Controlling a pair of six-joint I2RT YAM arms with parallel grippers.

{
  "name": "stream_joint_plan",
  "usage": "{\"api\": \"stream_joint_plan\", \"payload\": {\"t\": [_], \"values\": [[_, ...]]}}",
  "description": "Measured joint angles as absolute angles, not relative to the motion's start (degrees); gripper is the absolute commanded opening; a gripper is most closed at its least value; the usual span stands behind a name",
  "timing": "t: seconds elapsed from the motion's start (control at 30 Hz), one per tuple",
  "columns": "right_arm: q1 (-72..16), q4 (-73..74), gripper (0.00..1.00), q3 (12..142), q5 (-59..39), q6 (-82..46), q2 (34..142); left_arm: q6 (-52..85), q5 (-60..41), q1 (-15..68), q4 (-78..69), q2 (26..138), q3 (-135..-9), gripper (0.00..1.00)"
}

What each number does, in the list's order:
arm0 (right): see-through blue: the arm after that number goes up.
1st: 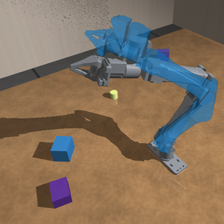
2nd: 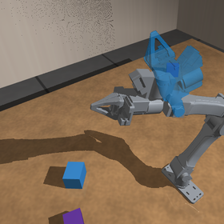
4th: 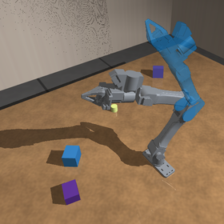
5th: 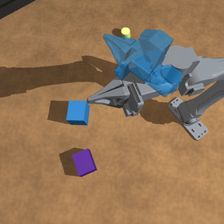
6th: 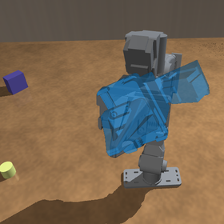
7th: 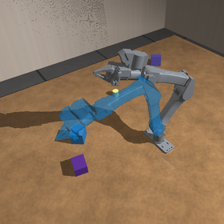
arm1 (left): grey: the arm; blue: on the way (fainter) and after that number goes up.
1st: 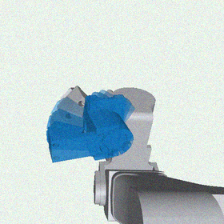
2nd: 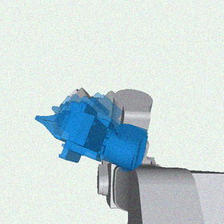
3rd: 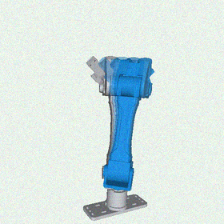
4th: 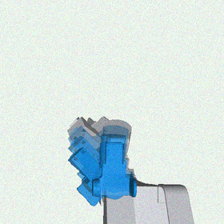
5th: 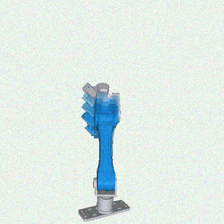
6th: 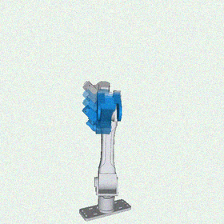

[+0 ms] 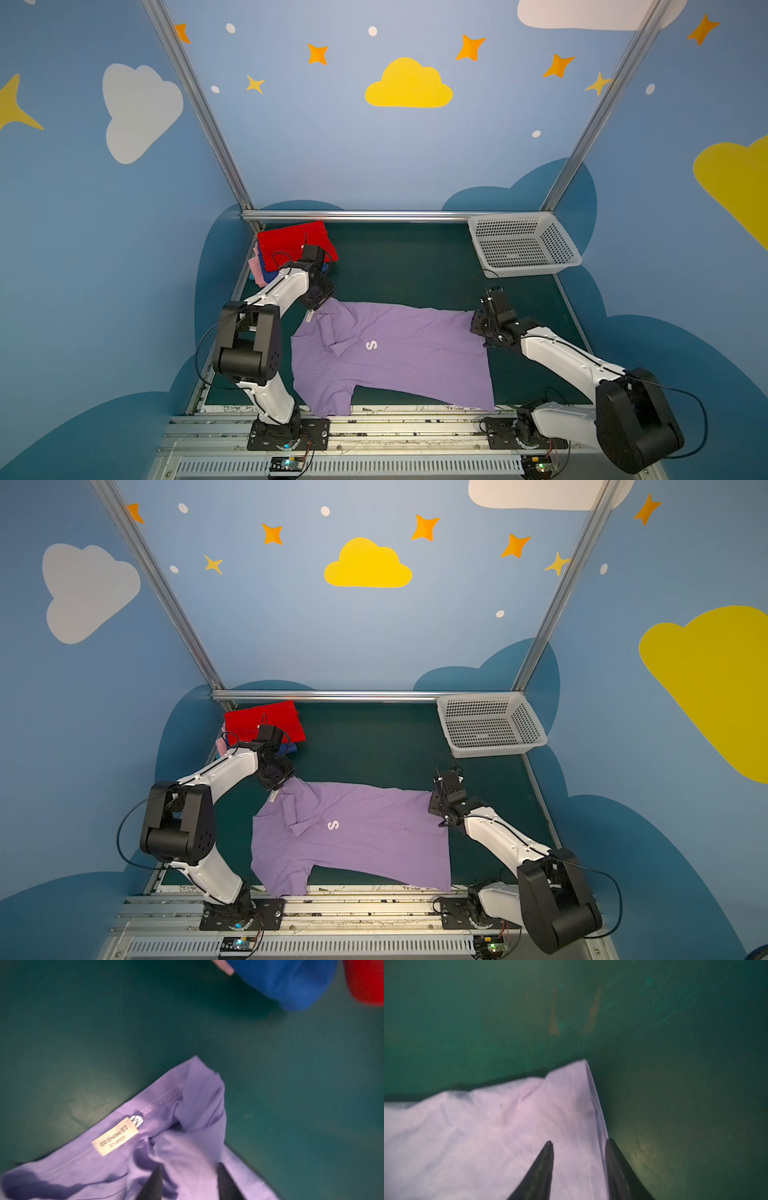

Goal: Fold and stack the t-shirts

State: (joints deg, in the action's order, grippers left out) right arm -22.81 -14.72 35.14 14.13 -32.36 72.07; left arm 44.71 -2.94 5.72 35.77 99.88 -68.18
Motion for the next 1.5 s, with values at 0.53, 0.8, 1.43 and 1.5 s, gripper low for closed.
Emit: {"api": "stream_joint_plan", "payload": {"t": [0.53,0.8,1.43,1.5], "values": [[-13.6,-14.5,0.00,49.4,1.3,-33.3,94.0,43.5,-1.3,3.1,36.6,103.0,-69.1,0.12],[-8.6,-15.7,0.00,50.7,-2.8,-34.2,96.0,42.9,-0.8,2.2,36.9,104.7,-69.1,0.04],[-3.0,-18.7,0.00,63.1,-2.4,-34.0,100.8,44.1,-5.0,8.6,35.4,115.4,-84.1,0.04],[-2.8,-18.8,0.00,64.1,-2.2,-33.8,101.1,44.3,-5.0,9.6,35.4,116.7,-86.3,0.04]]}}
